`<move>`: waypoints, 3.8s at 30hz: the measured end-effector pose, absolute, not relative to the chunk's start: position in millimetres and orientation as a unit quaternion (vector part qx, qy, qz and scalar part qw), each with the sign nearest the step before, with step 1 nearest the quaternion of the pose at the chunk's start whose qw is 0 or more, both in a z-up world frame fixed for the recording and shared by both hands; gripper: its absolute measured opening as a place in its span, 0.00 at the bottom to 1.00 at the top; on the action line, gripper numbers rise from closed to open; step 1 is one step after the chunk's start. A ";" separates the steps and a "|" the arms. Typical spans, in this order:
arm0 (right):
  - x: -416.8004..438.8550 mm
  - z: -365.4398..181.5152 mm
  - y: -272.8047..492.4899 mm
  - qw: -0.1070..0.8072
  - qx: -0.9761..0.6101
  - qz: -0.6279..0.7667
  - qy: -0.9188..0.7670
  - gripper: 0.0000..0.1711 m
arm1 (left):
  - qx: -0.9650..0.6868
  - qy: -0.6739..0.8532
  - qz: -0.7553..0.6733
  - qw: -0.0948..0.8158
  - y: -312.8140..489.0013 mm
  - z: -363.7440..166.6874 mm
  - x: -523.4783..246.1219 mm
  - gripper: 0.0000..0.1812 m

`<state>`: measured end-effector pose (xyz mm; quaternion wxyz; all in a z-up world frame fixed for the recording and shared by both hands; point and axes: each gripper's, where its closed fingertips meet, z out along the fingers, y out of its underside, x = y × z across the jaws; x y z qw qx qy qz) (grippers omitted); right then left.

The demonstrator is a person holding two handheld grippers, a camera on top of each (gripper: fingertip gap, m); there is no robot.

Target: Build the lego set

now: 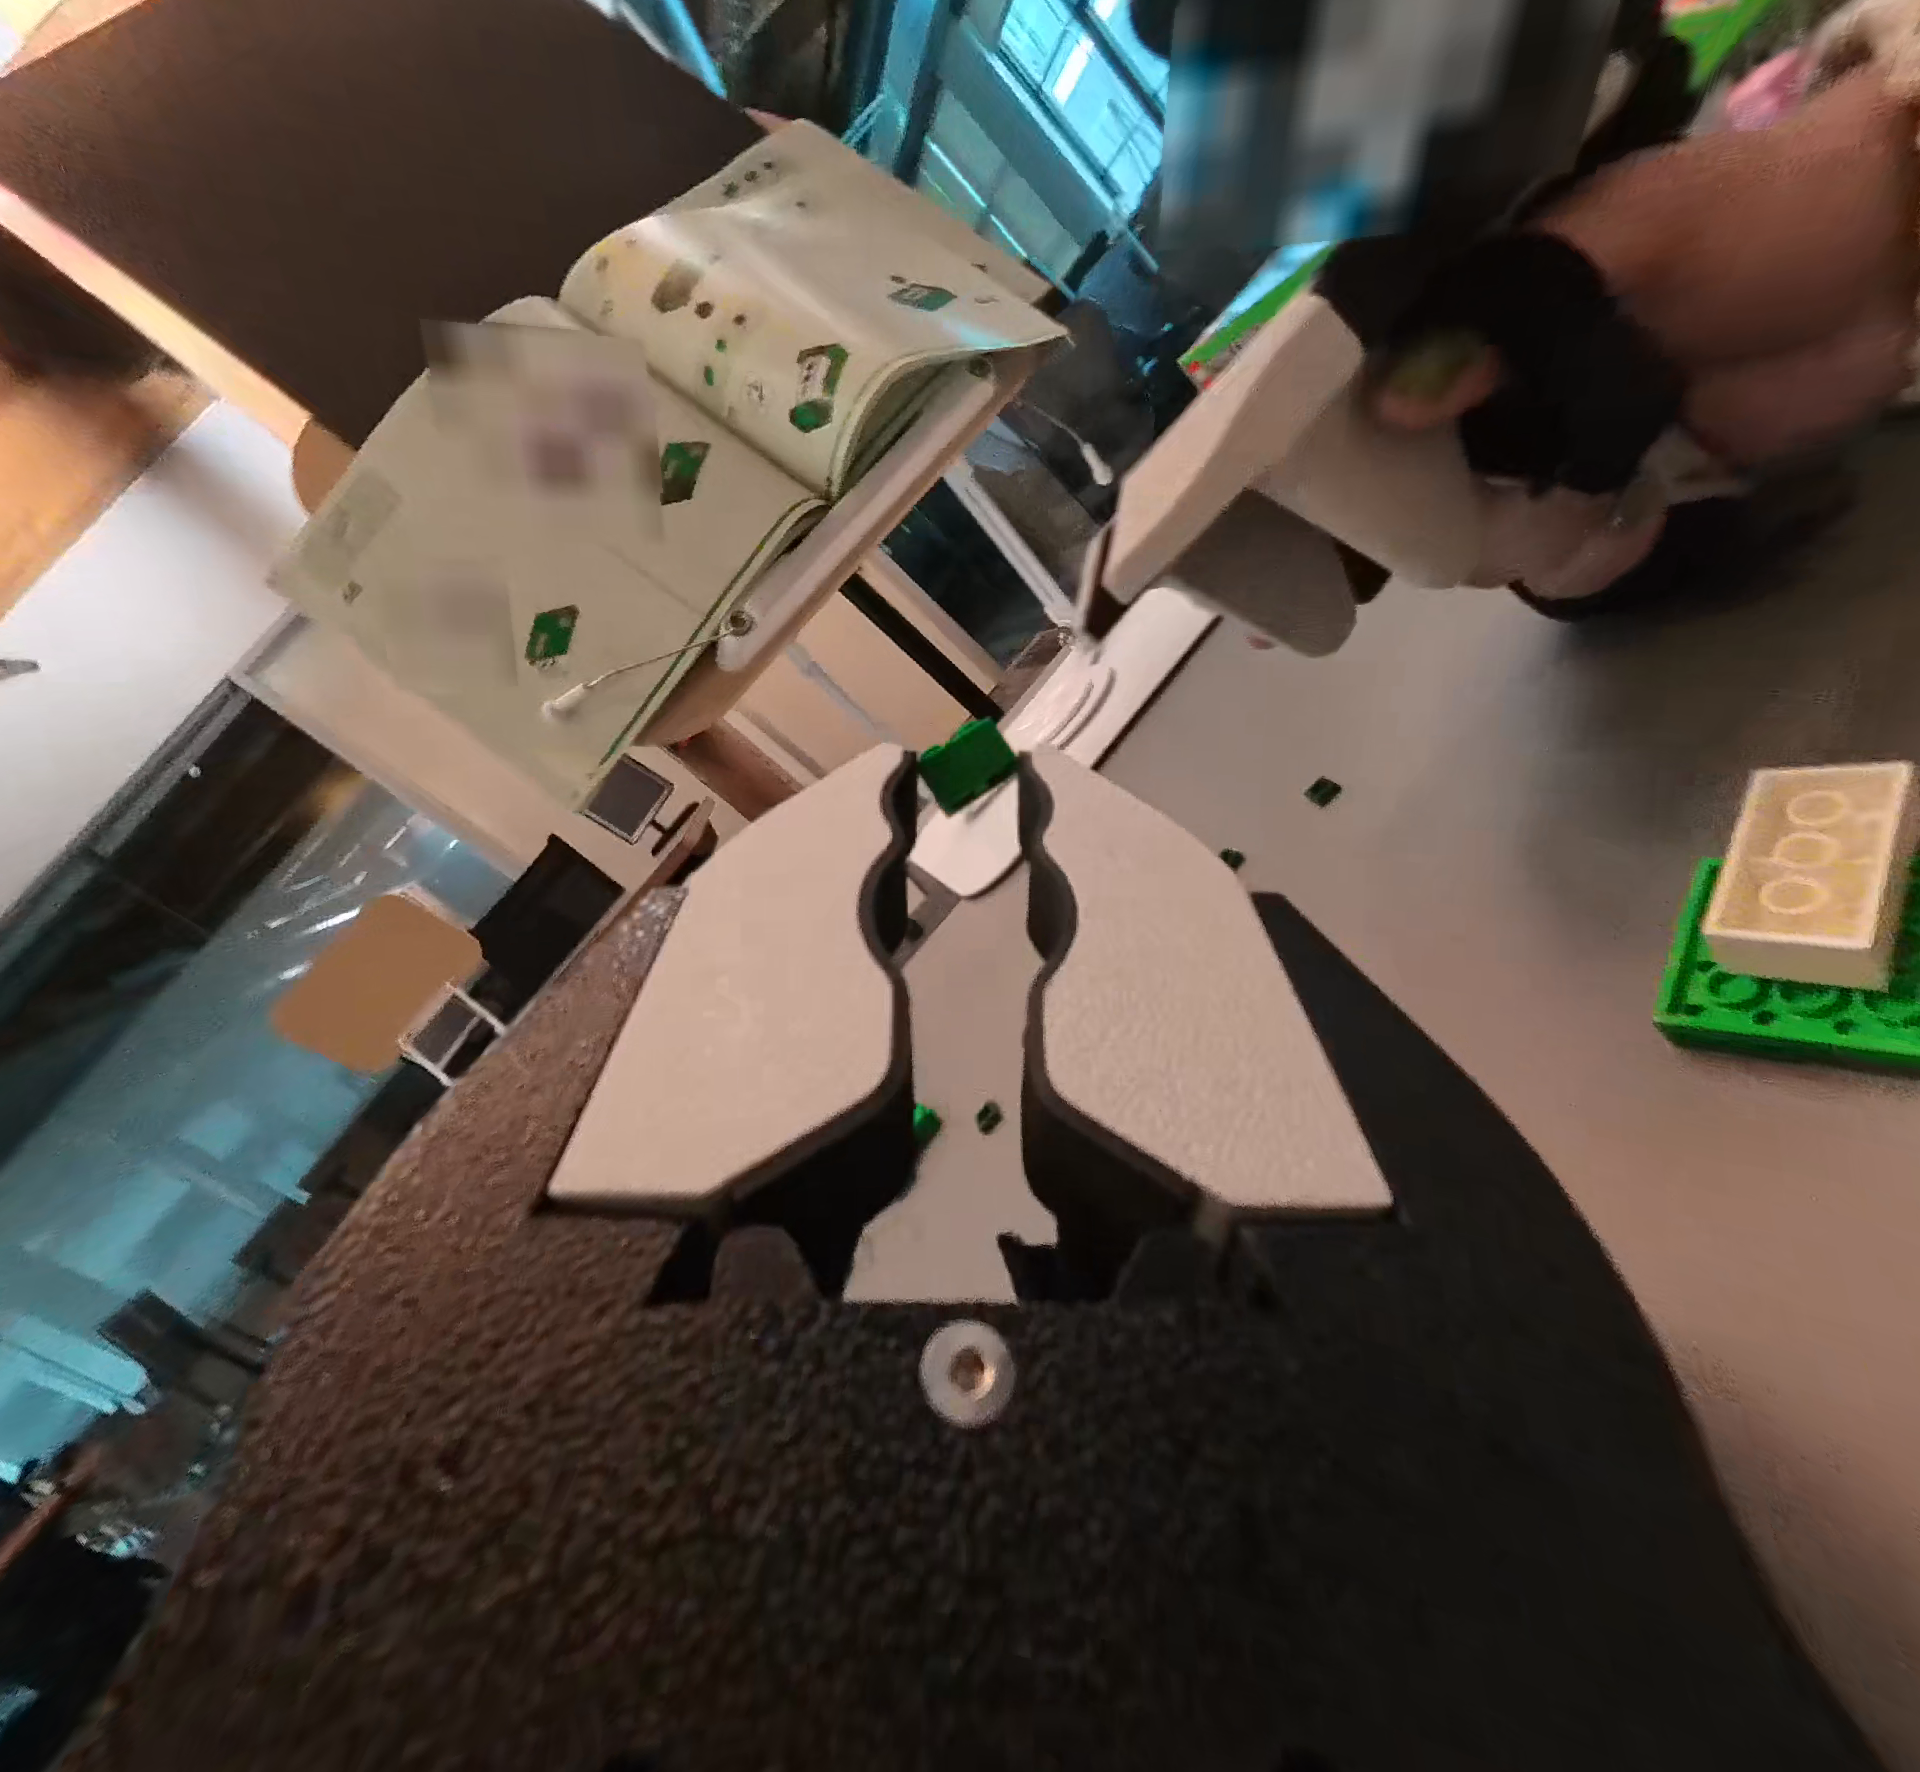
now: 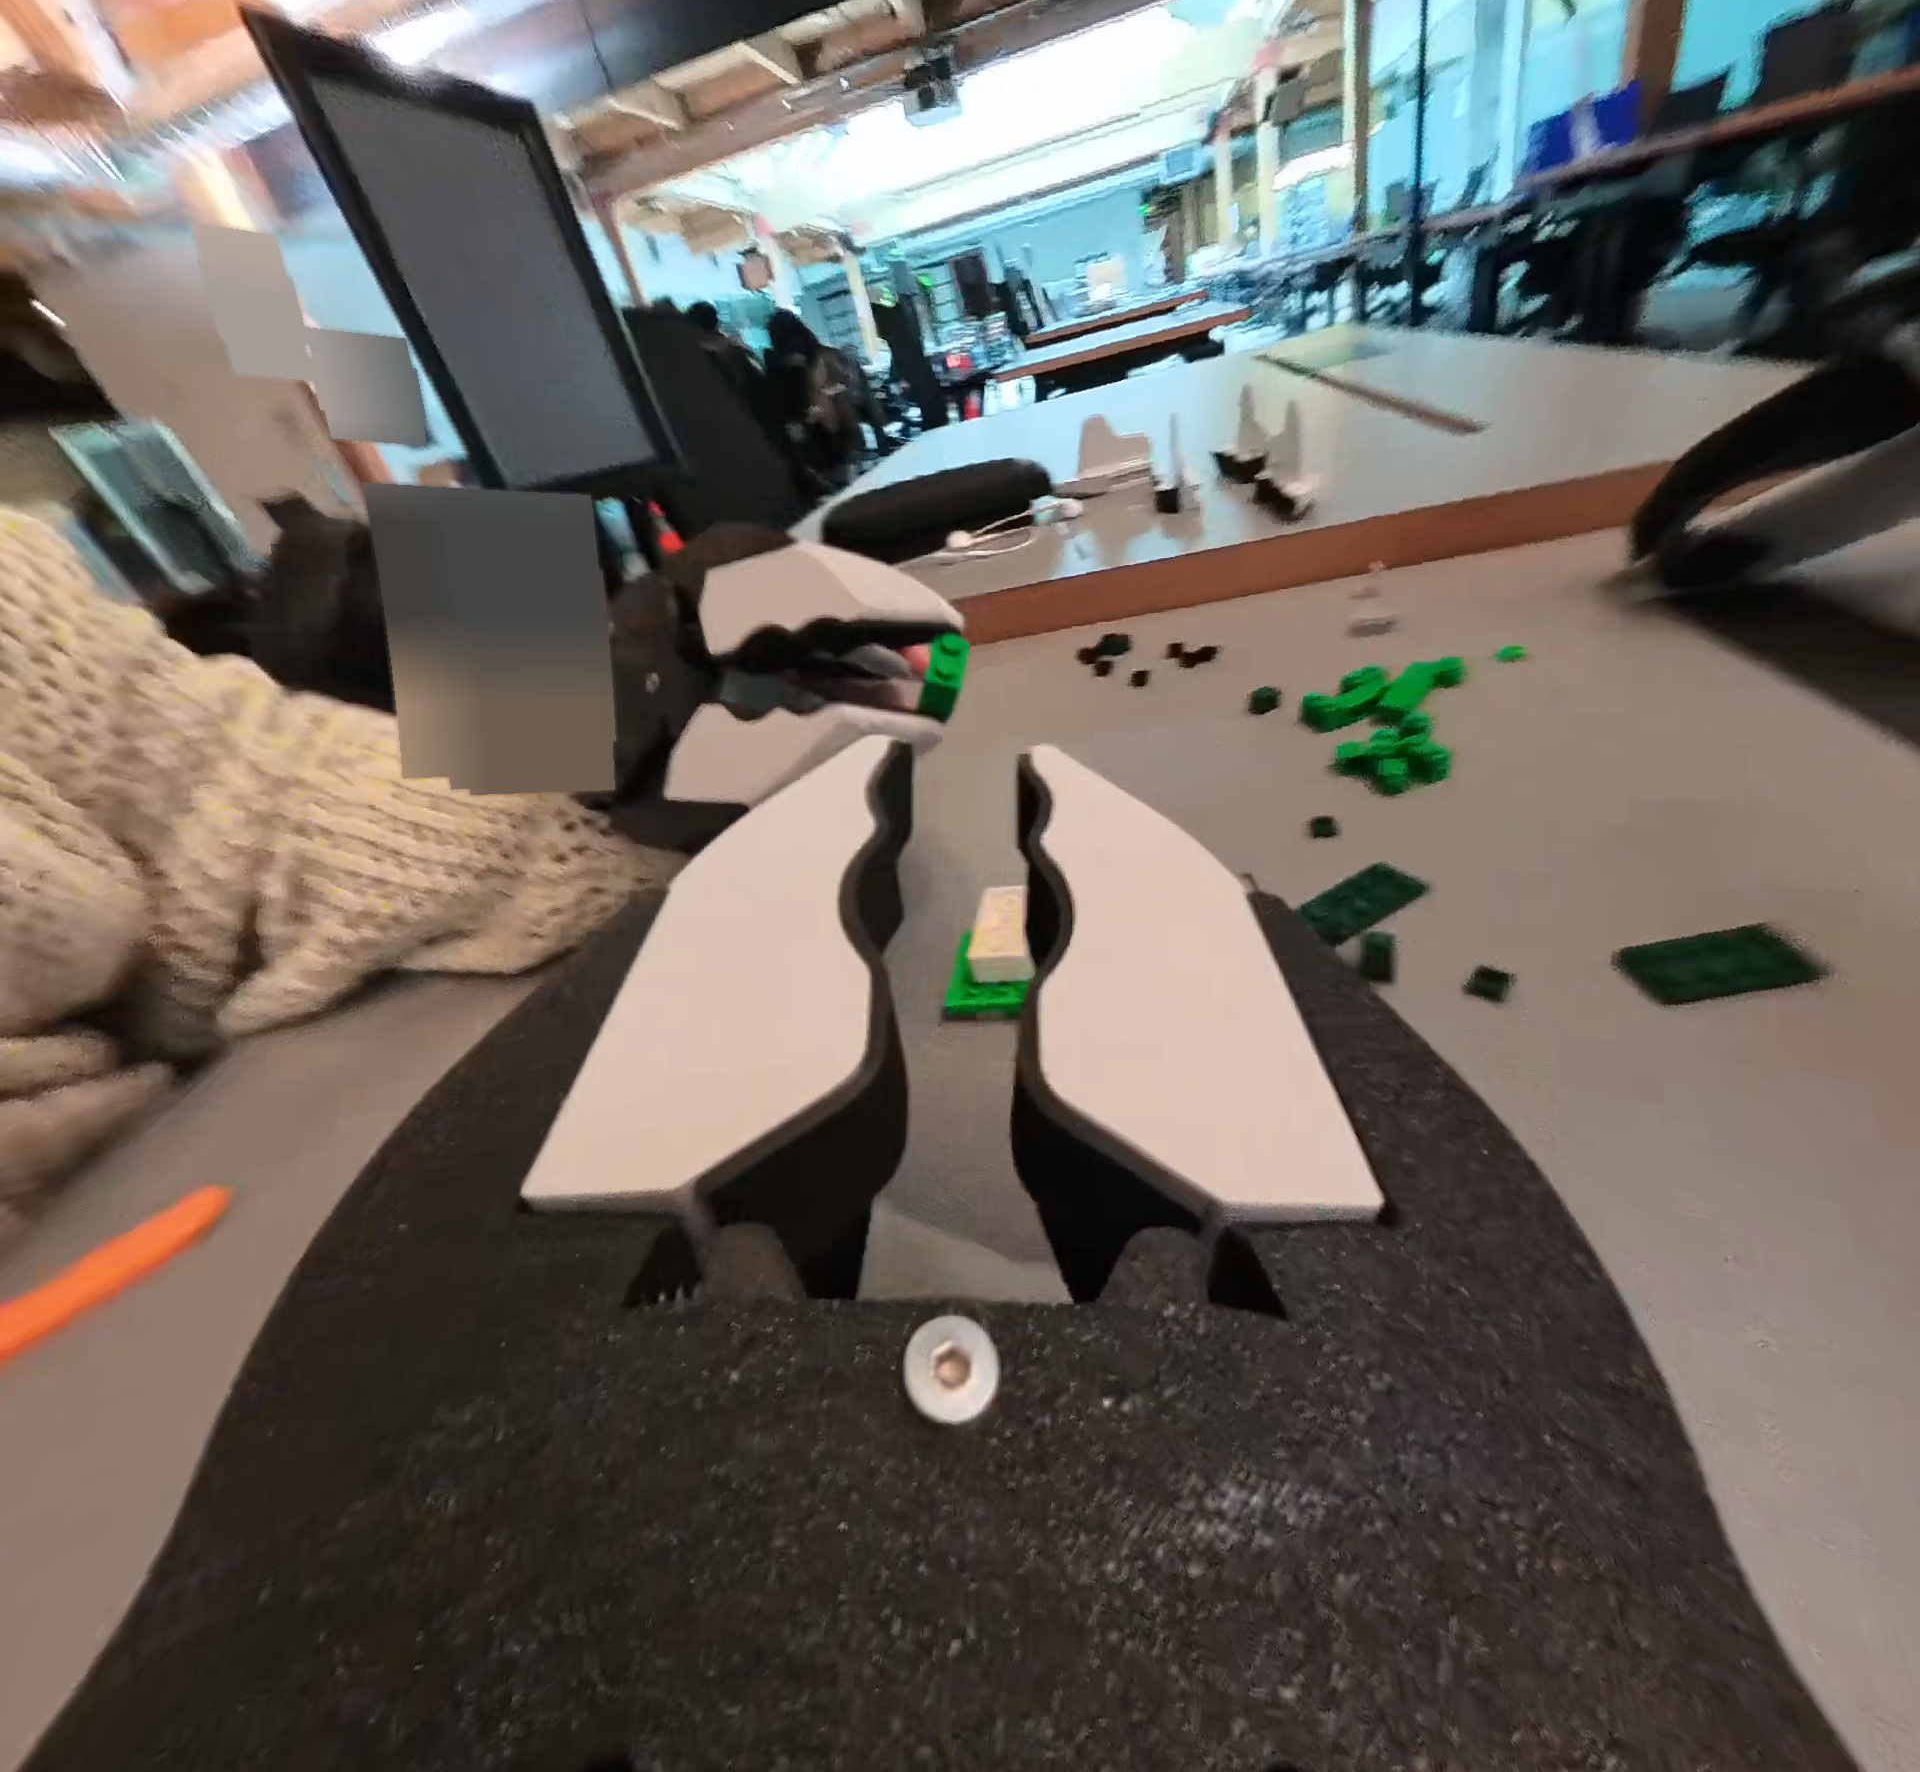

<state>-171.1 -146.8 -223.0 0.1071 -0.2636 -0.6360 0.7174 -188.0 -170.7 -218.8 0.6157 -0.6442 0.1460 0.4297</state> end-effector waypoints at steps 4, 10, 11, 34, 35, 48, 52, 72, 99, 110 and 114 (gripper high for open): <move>-182.4 -237.0 -150.3 0.052 -0.331 0.694 -0.637 0.14 | -0.643 0.185 0.438 0.600 -161.3 -224.8 -175.8 0.10; -173.1 -237.1 -159.2 0.008 -0.311 0.699 -0.644 0.15 | -0.652 0.210 0.438 0.582 -156.1 -233.7 -172.4 0.10; -172.3 -237.9 -160.9 0.001 -0.310 0.697 -0.646 0.15 | -0.654 0.213 0.436 0.581 -155.4 -235.0 -171.9 0.10; -178.8 -204.9 -140.6 0.583 -0.102 0.505 -0.628 0.04 | -0.719 -0.037 0.034 0.693 -154.2 -221.6 -170.6 0.03; -177.5 -205.5 -143.3 0.602 -0.083 0.483 -0.630 0.05 | -0.719 -0.057 0.008 0.693 -155.4 -222.3 -173.6 0.02; -170.9 -223.7 -167.4 0.670 0.051 0.335 -0.660 0.04 | -0.716 -0.065 -0.087 0.689 -157.7 -226.3 -171.3 0.15; -170.0 -225.6 -168.7 0.665 0.056 0.336 -0.664 0.04 | -0.722 -0.045 -0.077 0.686 -157.4 -226.7 -167.0 0.12; -145.0 -217.6 -163.1 -0.088 -0.227 0.760 -0.603 0.13 | -0.672 0.231 0.200 0.675 -168.8 -225.6 -143.9 0.06; -147.2 -222.6 -165.2 -0.093 -0.241 0.748 -0.612 0.05 | -0.831 0.124 0.102 0.533 -182.6 -275.8 -179.5 0.32; -149.1 -221.4 -164.3 -0.065 -0.238 0.751 -0.613 0.05 | -0.896 0.069 0.032 0.437 -193.1 -307.4 -180.9 0.38; -149.0 -222.3 -165.6 -0.057 -0.235 0.746 -0.620 0.05 | -0.908 0.070 0.033 0.412 -196.1 -310.9 -179.2 0.36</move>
